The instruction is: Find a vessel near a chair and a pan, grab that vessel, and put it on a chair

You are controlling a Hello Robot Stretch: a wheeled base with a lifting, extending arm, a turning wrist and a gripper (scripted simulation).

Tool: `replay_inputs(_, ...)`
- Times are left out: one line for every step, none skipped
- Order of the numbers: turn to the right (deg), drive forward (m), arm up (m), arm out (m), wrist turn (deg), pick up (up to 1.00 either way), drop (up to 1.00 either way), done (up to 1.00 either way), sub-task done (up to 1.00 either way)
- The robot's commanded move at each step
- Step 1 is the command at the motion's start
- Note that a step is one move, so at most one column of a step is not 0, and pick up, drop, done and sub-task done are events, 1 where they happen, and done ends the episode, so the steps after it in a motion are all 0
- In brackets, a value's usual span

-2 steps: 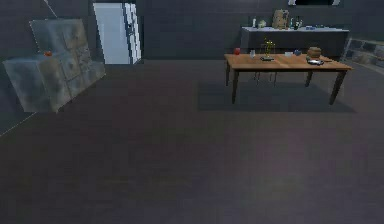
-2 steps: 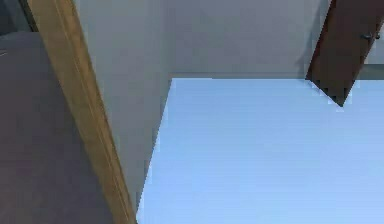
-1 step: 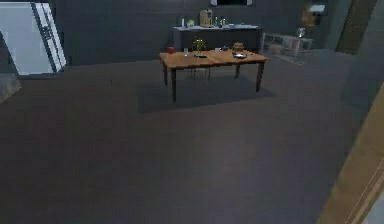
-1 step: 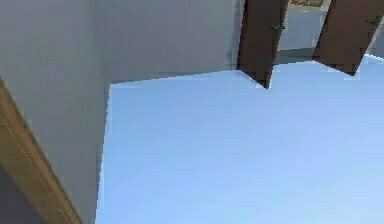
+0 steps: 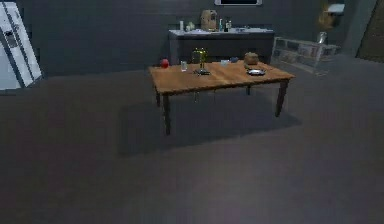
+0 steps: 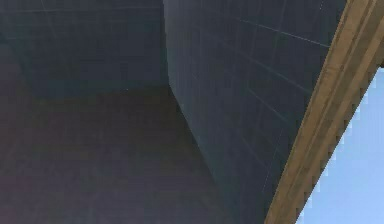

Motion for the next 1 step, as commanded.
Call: replay_inputs(12.0,0.00,0.00,0.00,0.0,0.00,0.00,0.00,0.00)
